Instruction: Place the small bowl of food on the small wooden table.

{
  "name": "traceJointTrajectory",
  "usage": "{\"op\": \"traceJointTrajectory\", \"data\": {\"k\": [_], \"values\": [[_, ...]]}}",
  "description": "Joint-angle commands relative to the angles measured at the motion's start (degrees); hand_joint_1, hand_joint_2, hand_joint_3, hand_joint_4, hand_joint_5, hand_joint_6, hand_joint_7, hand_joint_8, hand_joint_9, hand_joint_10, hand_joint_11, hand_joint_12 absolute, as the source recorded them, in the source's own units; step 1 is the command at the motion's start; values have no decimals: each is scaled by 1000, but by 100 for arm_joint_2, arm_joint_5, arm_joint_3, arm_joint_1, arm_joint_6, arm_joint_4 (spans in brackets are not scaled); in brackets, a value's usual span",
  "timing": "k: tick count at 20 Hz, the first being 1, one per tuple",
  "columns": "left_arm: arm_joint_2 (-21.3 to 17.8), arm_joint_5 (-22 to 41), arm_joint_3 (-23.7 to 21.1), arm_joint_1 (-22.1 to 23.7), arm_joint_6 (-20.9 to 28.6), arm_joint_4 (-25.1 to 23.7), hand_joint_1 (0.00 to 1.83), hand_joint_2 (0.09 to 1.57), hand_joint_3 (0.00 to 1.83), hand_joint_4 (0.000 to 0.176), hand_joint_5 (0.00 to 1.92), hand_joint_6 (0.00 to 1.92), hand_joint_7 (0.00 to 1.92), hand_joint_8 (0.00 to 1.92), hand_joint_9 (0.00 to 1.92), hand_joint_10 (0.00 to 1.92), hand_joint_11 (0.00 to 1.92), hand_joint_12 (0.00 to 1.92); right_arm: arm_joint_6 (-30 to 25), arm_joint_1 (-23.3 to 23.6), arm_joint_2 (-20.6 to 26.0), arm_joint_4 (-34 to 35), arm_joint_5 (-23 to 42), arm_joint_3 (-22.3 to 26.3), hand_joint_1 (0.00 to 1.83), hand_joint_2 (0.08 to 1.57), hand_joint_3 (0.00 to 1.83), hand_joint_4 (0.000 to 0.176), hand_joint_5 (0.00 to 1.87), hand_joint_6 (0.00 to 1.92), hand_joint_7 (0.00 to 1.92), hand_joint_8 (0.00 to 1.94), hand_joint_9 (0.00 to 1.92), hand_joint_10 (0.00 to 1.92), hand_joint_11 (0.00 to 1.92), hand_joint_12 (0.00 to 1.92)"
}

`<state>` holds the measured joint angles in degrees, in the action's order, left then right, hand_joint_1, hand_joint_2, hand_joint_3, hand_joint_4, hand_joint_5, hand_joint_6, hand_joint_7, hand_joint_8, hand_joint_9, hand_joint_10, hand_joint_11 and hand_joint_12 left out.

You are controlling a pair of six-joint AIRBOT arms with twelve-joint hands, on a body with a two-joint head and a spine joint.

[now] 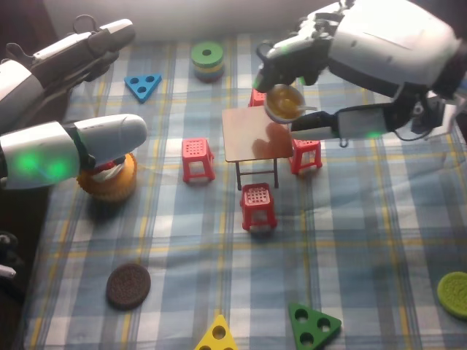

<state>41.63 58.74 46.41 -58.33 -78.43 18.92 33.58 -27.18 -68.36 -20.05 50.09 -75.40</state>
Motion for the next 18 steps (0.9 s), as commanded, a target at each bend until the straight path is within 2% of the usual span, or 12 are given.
{"op": "traceJointTrajectory", "data": {"k": [1, 4, 7, 8, 12, 13, 14, 15, 16, 18], "values": [[18, 689, 17, 36, 53, -43, 537, 1020, 1, 176, 189, 0, 199, 0, 191, 0, 0, 325, -15, 108, -11, 121, 667, -22, 1240, 1077, 0, 9, 982, 974, 1119, 827, 943, 1027, 756, 1368], [19, 682, 20, 44, 56, -50, 538, 1021, 2, 176, 170, 0, 196, 2, 196, 3, 0, 269, -15, 153, -129, 80, 577, -83, 1242, 1077, 0, 4, 972, 998, 1130, 809, 958, 1026, 752, 1414], [26, 672, 28, 55, 59, -59, 554, 1015, 0, 176, 158, 0, 189, 0, 192, 1, 0, 237, -15, 166, -201, 65, 519, -111, 1238, 1085, 2, 8, 965, 1011, 1100, 873, 958, 1110, 789, 1482], [27, 670, 29, 58, 60, -61, 567, 1011, 0, 176, 167, 3, 185, 0, 192, 1, 0, 238, -15, 169, -220, 57, 507, -117, 1236, 1091, 1, 0, 957, 997, 1084, 924, 976, 1164, 846, 1529], [43, 660, 38, 65, 79, -67, 572, 1000, 0, 176, 198, 3, 194, 0, 205, 1, 0, 278, -15, 193, -273, -17, 427, -142, 1219, 1138, 2, 0, 869, 1030, 984, 1116, 821, 947, 601, 1499], [43, 661, 37, 65, 81, -67, 576, 1009, 0, 176, 203, 2, 196, 0, 209, 1, 0, 259, -15, 193, -273, -23, 423, -142, 1185, 1029, 0, 0, 795, 552, 832, 709, 756, 799, 477, 1432], [42, 661, 37, 65, 90, -67, 559, 1018, 4, 176, 202, 1, 197, 0, 201, 0, 0, 249, -15, 193, -272, -40, 399, -142, 1173, 996, 0, 0, 801, 249, 798, 437, 698, 618, 387, 1341], [42, 661, 40, 65, 96, -67, 562, 1013, 1, 176, 208, 1, 205, 1, 203, 1, 0, 228, -15, 193, -272, -44, 384, -143, 1150, 979, 1, 1, 801, 106, 798, 242, 660, 438, 290, 1254], [42, 661, 42, 65, 106, -67, 573, 1010, 0, 176, 212, 2, 211, 3, 207, 2, 0, 222, -15, 193, -272, -44, 369, -144, 1131, 972, 0, 19, 788, 40, 782, 104, 650, 288, 241, 1196], [43, 662, 44, 66, 116, -69, 590, 1009, 0, 176, 217, 3, 205, 4, 194, 0, 0, 197, -15, 193, -272, -44, 362, -145, 1132, 958, 0, 24, 727, 3, 698, 7, 658, 95, 241, 1114]]}}
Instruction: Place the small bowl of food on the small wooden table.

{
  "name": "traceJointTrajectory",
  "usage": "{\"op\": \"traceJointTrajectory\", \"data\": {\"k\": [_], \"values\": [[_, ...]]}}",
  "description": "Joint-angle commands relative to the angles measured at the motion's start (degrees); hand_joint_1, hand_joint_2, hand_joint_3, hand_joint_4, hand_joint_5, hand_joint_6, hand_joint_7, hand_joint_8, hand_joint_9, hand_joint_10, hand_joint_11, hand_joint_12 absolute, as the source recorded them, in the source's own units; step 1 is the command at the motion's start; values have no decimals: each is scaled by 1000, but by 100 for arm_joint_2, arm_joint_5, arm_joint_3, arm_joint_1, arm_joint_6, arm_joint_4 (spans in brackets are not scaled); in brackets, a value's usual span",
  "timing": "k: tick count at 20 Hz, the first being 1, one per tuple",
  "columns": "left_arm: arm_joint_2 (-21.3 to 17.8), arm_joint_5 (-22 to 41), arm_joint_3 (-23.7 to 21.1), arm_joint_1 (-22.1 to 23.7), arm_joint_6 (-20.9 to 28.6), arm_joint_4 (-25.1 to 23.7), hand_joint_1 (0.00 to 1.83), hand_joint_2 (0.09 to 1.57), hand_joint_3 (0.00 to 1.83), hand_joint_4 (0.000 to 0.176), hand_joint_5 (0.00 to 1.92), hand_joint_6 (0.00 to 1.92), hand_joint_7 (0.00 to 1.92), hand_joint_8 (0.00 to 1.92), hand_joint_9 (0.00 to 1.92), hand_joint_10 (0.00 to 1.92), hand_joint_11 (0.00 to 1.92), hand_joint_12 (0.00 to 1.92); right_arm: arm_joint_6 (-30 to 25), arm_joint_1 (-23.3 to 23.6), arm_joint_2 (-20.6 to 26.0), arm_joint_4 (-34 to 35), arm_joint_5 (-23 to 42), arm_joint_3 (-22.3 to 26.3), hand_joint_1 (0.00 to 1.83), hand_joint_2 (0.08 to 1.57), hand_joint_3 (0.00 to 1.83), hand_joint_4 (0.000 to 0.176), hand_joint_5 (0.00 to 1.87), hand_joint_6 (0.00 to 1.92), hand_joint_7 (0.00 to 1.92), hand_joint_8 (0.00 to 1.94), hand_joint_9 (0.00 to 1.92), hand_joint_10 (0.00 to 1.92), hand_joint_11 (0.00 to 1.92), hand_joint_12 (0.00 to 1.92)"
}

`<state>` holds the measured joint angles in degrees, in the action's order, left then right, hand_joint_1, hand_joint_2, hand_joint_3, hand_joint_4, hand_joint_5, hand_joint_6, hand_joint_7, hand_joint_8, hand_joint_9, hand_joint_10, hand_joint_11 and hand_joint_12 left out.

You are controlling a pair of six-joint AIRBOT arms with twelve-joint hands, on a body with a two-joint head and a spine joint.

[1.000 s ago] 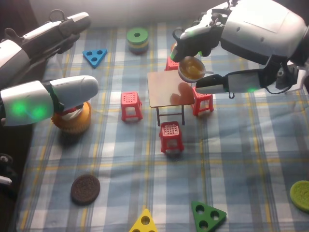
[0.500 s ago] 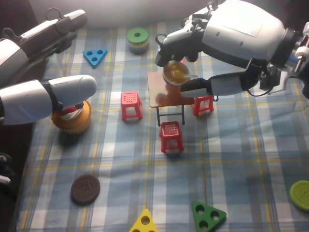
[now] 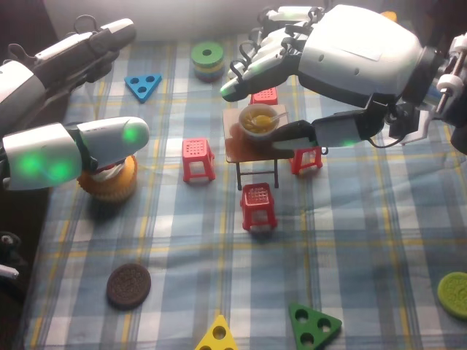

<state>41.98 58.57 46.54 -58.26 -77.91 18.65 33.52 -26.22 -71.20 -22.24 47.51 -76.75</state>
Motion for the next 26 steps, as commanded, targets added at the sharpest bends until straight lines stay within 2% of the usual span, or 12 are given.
{"op": "traceJointTrajectory", "data": {"k": [1, 3, 7, 9, 12, 13, 15, 19, 22, 24, 25, 26], "values": [[11, 680, 34, 60, 66, -45, 590, 1008, 0, 176, 214, 2, 211, 6, 197, 2, 0, 196, -8, 97, 12, 171, 619, -9, 1126, 955, 0, 28, 720, 1, 686, 1, 656, 74, 243, 1110], [12, 680, 35, 61, 70, -46, 578, 1010, 0, 176, 220, 5, 204, 3, 190, 1, 0, 195, -8, 97, 12, 171, 619, -10, 1109, 955, 0, 39, 713, 0, 690, 2, 656, 51, 194, 1159], [11, 684, 37, 61, 81, -47, 554, 1015, 2, 176, 196, 0, 190, 0, 180, 0, 0, 182, -9, 97, 17, 172, 620, -12, 1089, 949, 0, 34, 707, 3, 635, 0, 648, 16, 178, 1212], [11, 689, 38, 61, 82, -47, 568, 1013, 0, 176, 163, 0, 186, 1, 198, 2, 0, 272, -11, 98, 22, 174, 624, -11, 1087, 944, 0, 38, 718, 6, 682, 18, 665, 21, 153, 1223], [5, 718, 36, 60, 98, -47, 545, 1008, 0, 176, 163, 1, 212, 1, 234, 4, 0, 336, -14, 111, 166, 174, 649, 62, 1116, 937, 3, 17, 697, 0, 673, 6, 677, 20, 177, 1231], [2, 738, 34, 60, 114, -47, 531, 1010, 0, 176, 175, 2, 224, 2, 253, 5, 0, 369, -15, 111, 272, 174, 669, 113, 1109, 960, 4, 0, 662, 0, 676, 5, 686, 24, 205, 1199], [-2, 758, 32, 57, 135, -36, 531, 1008, 0, 176, 197, 5, 240, 3, 265, 5, 0, 339, -15, 111, 448, 176, 713, 199, 1079, 976, 1, 0, 627, 1, 657, 1, 685, 19, 269, 1065], [-11, 782, 24, 49, 137, -19, 546, 986, 0, 176, 239, 2, 277, 3, 314, 8, 0, 460, -15, 110, 499, 187, 823, 285, 1005, 966, 0, 0, 634, 1, 672, 3, 732, 33, 336, 1054], [-9, 794, 24, 48, 138, -15, 503, 997, 4, 176, 211, 0, 276, 0, 316, 3, 0, 471, -15, 110, 547, 239, 969, 331, 1066, 955, 0, 0, 598, 0, 644, 0, 679, 10, 242, 1069], [-9, 822, 21, 47, 140, -9, 518, 1002, 1, 176, 221, 5, 256, 2, 284, 5, 0, 315, -15, 110, 593, 308, 1112, 380, 1089, 956, 0, 0, 589, 0, 662, 4, 678, 9, 243, 973], [-20, 867, 12, 39, 141, -1, 551, 1005, 0, 176, 191, 4, 217, 3, 230, 6, 0, 147, -15, 110, 703, 339, 1186, 427, 1070, 969, 5, 0, 566, 0, 664, 4, 680, 9, 247, 961], [-33, 923, 0, 29, 141, 12, 569, 1008, 1, 176, 180, 1, 201, 2, 213, 3, 0, 70, -15, 107, 850, 364, 1236, 479, 1067, 978, 1, 0, 552, 0, 654, 0, 664, 2, 221, 978]]}}
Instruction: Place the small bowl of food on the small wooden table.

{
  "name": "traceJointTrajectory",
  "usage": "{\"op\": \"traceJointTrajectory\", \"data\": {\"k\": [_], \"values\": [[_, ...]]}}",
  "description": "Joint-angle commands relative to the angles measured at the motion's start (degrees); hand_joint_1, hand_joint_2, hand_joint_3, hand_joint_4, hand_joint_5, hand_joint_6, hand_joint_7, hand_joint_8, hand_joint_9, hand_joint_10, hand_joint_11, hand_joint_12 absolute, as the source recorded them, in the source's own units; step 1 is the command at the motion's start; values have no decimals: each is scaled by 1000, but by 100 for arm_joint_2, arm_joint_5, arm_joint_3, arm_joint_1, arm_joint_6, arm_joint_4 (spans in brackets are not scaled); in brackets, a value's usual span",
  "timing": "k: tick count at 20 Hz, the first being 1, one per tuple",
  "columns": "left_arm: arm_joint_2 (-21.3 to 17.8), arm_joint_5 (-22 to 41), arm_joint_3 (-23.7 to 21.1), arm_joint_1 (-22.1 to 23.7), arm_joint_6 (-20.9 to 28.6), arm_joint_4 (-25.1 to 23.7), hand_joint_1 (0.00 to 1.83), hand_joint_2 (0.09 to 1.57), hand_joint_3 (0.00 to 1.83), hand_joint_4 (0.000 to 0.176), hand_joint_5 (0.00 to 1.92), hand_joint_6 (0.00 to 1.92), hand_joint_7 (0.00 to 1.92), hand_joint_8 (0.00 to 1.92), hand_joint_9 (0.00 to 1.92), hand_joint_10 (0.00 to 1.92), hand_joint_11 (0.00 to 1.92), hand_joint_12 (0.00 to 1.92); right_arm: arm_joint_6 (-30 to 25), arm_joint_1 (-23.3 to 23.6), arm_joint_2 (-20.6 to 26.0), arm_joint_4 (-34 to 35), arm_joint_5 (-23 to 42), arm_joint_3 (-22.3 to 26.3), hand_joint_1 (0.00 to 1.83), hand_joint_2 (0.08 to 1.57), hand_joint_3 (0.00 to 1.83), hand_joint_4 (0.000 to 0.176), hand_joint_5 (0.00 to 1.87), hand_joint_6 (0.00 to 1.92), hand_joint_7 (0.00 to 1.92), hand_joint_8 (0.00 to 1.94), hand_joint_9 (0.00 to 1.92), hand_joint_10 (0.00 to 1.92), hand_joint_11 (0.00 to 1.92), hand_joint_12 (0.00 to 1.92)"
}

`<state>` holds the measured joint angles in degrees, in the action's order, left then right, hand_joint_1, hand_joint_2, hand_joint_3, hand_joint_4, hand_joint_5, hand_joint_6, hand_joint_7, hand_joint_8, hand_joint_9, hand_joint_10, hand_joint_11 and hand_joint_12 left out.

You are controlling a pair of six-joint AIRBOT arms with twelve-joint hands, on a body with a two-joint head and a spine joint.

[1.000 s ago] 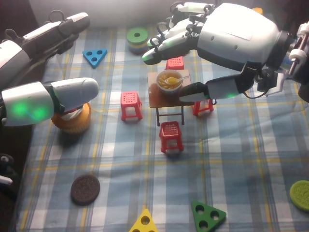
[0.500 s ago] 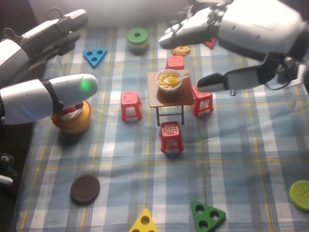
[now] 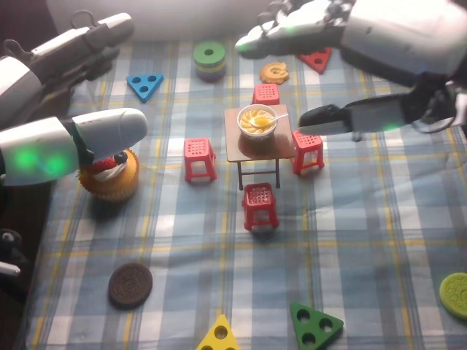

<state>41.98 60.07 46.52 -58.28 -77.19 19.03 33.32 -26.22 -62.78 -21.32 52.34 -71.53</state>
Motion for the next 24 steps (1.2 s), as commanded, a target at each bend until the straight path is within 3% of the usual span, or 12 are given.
{"op": "traceJointTrajectory", "data": {"k": [1, 2, 4, 5, 7, 9, 14, 16, 19, 20, 21, 24], "values": [[-48, 864, -15, 9, 74, -7, 572, 1009, 1, 176, 178, 0, 197, 2, 210, 2, 0, 54, 5, 84, 154, 285, 783, 20, 1067, 979, 1, 0, 549, 0, 652, 0, 660, 0, 215, 983], [-69, 986, -34, -25, 104, 4, 619, 1014, 2, 176, 211, 12, 202, 3, 193, 0, 11, 59, 6, 34, 274, 342, 834, 71, 1058, 1005, 1, 0, 538, 0, 607, 0, 624, 0, 204, 942], [-165, 1316, -61, -158, 381, -14, 673, 1021, 0, 116, 265, 2, 247, 0, 209, 1, 0, 459, 100, -483, 505, 921, 1357, 184, 958, 1029, 9, 0, 540, 1, 608, 1, 601, 0, 179, 880], [-206, 1529, -61, -210, 582, -37, 651, 1025, 0, 107, 256, 1, 226, 0, 190, 1, 0, 540, 235, -861, 641, 1304, 1732, 301, 1023, 1069, 20, 0, 521, 1, 579, 1, 592, 0, 182, 880], [-235, 1829, -62, -257, 734, -38, 604, 1036, 2, 103, 240, 1, 193, 2, 161, 2, 0, 480, 443, -1375, 822, 1819, 2281, 498, 979, 1195, 4, 0, 477, 0, 524, 0, 563, 0, 208, 811], [-238, 2200, -69, -282, 894, -38, 690, 1053, 3, 60, 216, 1, 185, 0, 154, 2, 0, 421, 608, -2027, 987, 2315, 2966, 767, 803, 1232, 8, 0, 406, 0, 460, 1, 505, 0, 136, 768], [-154, 3025, -75, -408, 1411, -84, 639, 1040, 0, 73, 179, 0, 162, 0, 107, 2, 0, 252, 760, -3328, 1117, 3204, 4209, 1227, 551, 1176, 0, 0, 430, 1, 515, 3, 595, 8, 219, 773], [-92, 3296, -90, -449, 1502, -67, 633, 1032, 0, 75, 128, 0, 174, 2, 160, 6, 0, 414, 760, -3615, 1120, 3349, 4500, 1368, 463, 1141, 0, 0, 443, 0, 607, 1, 703, 6, 418, 630], [4, 3764, -80, -606, 1849, -21, 513, 1048, 2, 0, 87, 0, 283, 6, 264, 9, 0, 634, 761, -3772, 1114, 3365, 4790, 1478, 561, 1227, 4, 62, 125, 0, 316, 0, 393, 0, 157, 330], [18, 3924, -66, -637, 1945, -11, 478, 1081, 8, 0, 100, 3, 287, 3, 272, 7, 0, 679, 763, -3769, 1135, 3351, 4864, 1482, 574, 1232, 4, 84, 89, 3, 268, 0, 310, 0, 67, 282], [16, 3929, -42, -598, 1999, -4, 322, 1154, 16, 0, 113, 4, 284, 1, 297, 9, 0, 750, 763, -3752, 1133, 3290, 4865, 1499, 604, 1180, 0, 47, 37, 0, 96, 0, 182, 0, 44, 269], [175, 3929, 212, -331, 2412, -216, 58, 1255, 8, 0, 81, 2, 188, 0, 189, 0, 0, 452, 874, -3303, 1135, 2836, 4868, 1543, 696, 1060, 0, 111, 0, 0, 0, 0, 53, 0, 0, 154]]}}
